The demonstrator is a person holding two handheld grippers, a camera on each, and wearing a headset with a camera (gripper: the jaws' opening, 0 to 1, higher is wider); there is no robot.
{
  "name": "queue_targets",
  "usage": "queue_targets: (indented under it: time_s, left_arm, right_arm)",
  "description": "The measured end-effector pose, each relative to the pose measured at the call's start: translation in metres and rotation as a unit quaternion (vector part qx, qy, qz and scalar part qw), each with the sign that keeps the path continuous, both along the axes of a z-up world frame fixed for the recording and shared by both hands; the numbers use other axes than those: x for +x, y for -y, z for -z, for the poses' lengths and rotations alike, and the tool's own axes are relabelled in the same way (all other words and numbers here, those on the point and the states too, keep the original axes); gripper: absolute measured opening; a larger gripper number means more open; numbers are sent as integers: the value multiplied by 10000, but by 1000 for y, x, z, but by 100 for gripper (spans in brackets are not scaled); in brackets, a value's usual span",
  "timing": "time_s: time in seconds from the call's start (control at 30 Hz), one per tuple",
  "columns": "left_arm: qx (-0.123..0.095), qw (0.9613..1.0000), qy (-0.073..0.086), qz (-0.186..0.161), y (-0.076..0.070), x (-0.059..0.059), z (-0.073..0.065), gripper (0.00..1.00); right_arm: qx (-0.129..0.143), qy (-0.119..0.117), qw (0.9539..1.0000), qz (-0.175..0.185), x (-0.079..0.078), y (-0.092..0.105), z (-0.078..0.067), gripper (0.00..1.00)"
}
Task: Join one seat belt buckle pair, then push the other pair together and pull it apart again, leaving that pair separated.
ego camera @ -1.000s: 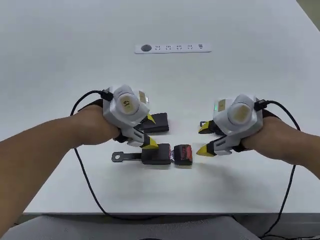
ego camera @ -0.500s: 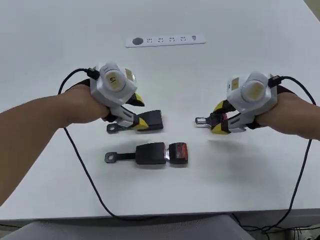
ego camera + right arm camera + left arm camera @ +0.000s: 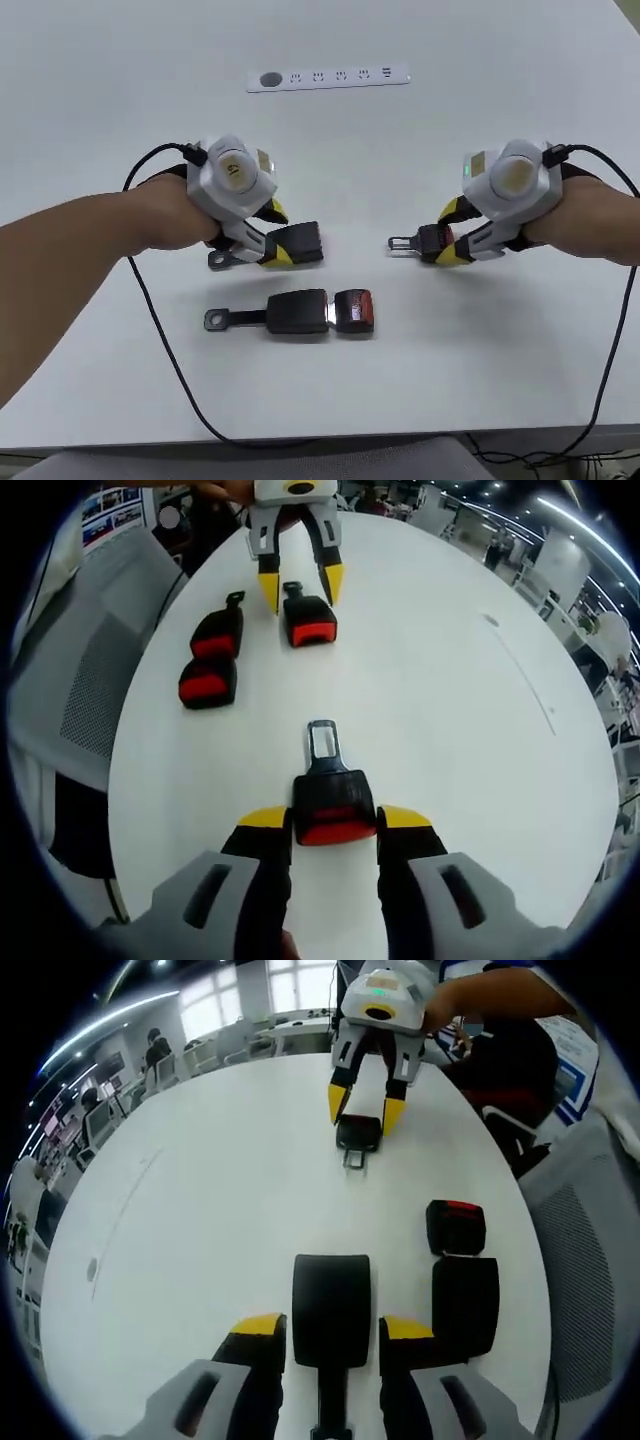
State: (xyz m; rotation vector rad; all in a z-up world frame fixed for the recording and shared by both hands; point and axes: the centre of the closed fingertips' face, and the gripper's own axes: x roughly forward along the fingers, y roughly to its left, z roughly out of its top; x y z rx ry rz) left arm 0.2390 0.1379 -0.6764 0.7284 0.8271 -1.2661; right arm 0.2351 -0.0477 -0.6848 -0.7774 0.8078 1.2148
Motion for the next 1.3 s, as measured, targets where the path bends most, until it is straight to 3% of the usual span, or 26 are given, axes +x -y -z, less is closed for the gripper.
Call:
queue_targets:
  time_s: [0.4, 0.53, 0.73, 0.8, 0.93, 1.07, 1.17, 1.3]
  left_arm:
    - [121, 9998, -87, 114, -2, 3, 12, 33]
    - [163, 9997, -7, 202, -1, -1, 10, 33]
    - [467, 9972, 202, 555, -3, 0, 19, 33]
    - [405, 9980, 138, 470, -5, 1, 18, 33]
    - [270, 9987, 143, 409, -2, -3, 13, 33]
    - [182, 9989, 172, 395, -4, 0, 17, 32]
    - [185, 9988, 178, 406, -5, 2, 19, 32]
    - [191, 9989, 174, 389, -5, 1, 19, 32]
  right_arm:
    - [-79, -116, 9996, -257, 1, 2, 7, 32]
    - [-60, -174, 9994, -289, 1, 0, 7, 32]
    - [-37, -244, 9992, -322, 0, 0, 8, 32]
    - [-32, -260, 9992, -314, 0, 0, 8, 32]
    - [-30, -251, 9992, -304, 2, 1, 10, 32]
    - [-77, -230, 9992, -311, 2, -1, 10, 32]
    - [-213, -109, 9991, -349, 0, -4, 9, 32]
    - [-170, -62, 9991, -375, 0, -14, 9, 32]
